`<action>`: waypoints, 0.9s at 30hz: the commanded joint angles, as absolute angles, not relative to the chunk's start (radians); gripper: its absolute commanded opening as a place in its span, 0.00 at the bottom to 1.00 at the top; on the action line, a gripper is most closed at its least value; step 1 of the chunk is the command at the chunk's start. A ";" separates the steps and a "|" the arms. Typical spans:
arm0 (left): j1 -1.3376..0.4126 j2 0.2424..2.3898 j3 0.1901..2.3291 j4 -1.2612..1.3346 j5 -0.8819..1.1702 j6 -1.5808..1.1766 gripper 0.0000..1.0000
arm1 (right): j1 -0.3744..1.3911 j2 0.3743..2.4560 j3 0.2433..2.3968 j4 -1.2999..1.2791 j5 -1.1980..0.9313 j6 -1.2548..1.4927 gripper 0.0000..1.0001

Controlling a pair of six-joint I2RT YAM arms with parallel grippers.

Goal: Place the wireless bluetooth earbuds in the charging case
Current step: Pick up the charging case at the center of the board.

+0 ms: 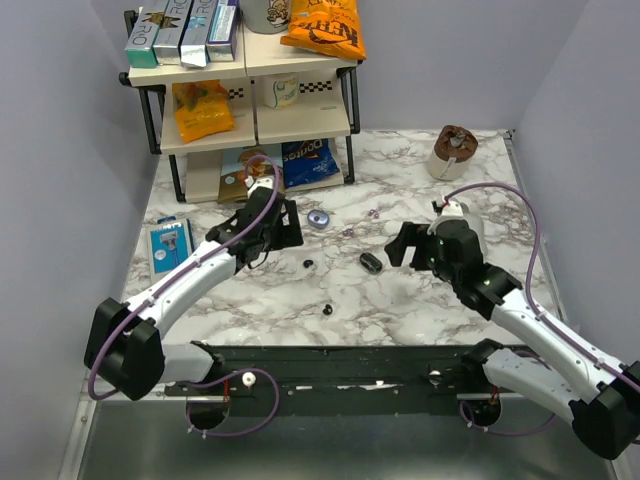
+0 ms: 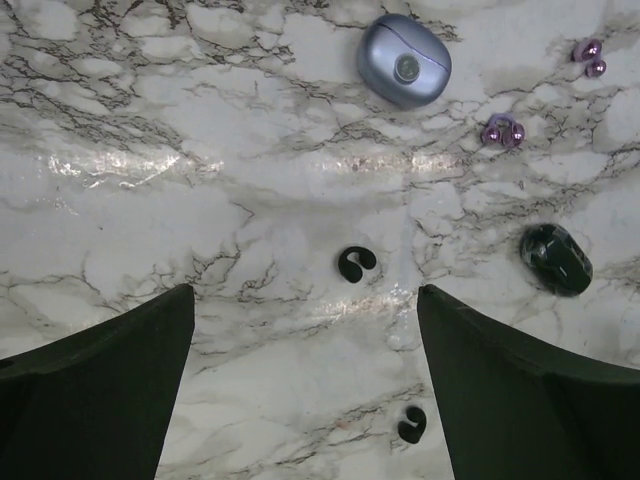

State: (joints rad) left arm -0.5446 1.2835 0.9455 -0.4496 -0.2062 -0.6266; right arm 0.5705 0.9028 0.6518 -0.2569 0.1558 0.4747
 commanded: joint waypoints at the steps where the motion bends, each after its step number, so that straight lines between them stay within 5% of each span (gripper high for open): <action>1: -0.538 1.331 0.985 -0.419 -0.238 -0.566 0.99 | 0.575 0.876 0.640 -0.265 0.160 0.468 1.00; 15: -0.543 1.765 1.371 -0.538 -0.072 -0.235 0.94 | 0.575 0.813 0.620 -0.252 -0.035 0.411 1.00; 27: -0.583 1.796 1.449 -0.478 -0.351 -0.225 0.99 | 0.575 0.799 0.635 -0.267 -0.057 0.408 1.00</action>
